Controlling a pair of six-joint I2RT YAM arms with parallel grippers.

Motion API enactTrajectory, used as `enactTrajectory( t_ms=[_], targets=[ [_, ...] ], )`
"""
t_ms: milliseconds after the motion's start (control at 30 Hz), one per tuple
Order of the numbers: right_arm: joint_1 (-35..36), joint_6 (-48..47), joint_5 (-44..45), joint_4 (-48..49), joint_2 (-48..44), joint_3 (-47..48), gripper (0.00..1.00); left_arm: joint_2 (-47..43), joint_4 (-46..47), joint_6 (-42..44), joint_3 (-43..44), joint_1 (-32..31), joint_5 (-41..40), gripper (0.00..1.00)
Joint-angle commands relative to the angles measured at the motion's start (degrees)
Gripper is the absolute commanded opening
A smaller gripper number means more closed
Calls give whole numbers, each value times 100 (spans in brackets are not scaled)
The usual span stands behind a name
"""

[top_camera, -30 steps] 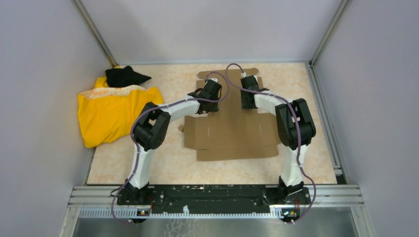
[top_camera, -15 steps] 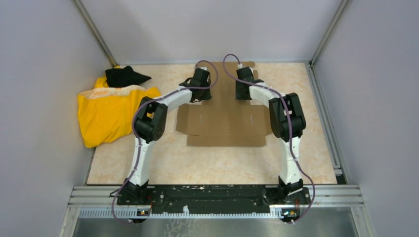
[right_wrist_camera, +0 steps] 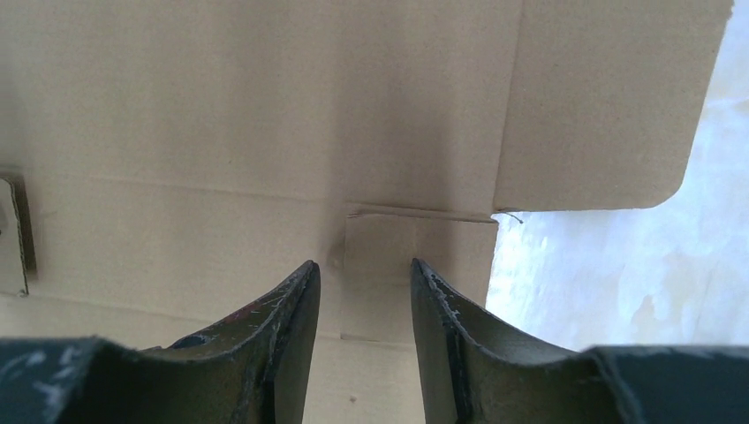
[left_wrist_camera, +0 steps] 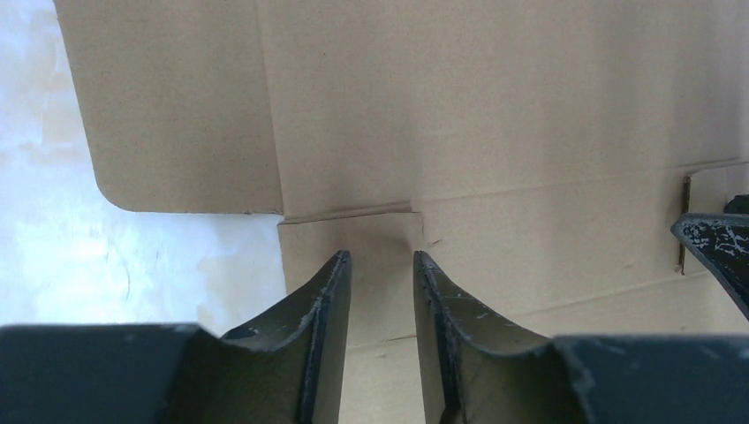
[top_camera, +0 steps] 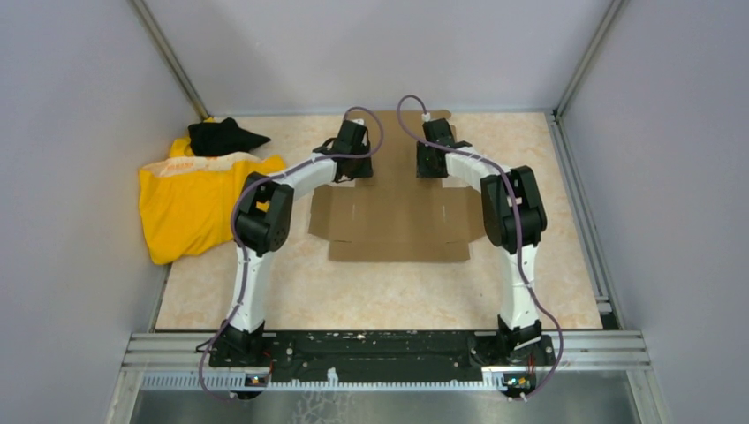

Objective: Fold the paper box

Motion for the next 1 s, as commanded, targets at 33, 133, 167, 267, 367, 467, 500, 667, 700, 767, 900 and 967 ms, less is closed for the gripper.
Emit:
enactTrajectory(
  t_ms=[33,133,167,267,367,467,500,667,700,767,900,967],
  targets=[
    [47,-192,-438,-361,-788,-79,45,-662,-528,246,-250,-20,-202,45],
    [23,-285,-455,-702,-1080,305,46,-848,-834,519,175,-10,-427,50],
    [17,-303,-479,-759,-1217,363,47,-913,-952,577,315,-3,-445,52],
    [8,-326,-452,-950,-1687,385,53,-1305,-1067,621,273,-16,-331,55],
    [-19,-370,-325,-1203,-2152,122,54,-1943,-1083,538,-252,-17,-225,57],
    [-191,-337,-474,-1035,-2917,-862,54,-2781,-1064,327,-1303,-7,-511,59],
    [-316,-291,-699,-891,-3180,-1378,54,-3069,-1039,190,-1851,6,-651,61],
    [-684,-133,-649,-704,-4201,-2747,54,-4172,-775,-507,-3554,130,-612,83],
    [-687,-47,-583,-710,-4349,-2949,54,-4284,-763,-660,-3765,134,-568,83],
    [-687,173,-432,-631,-4621,-3388,54,-4460,-729,-876,-4167,132,-463,81],
    [-687,640,-174,-417,-5124,-4235,52,-4761,-530,-1062,-4866,127,-410,72],
    [-686,756,5,-394,-5321,-4514,52,-4907,-540,-1086,-5076,125,-526,68]
  ],
)
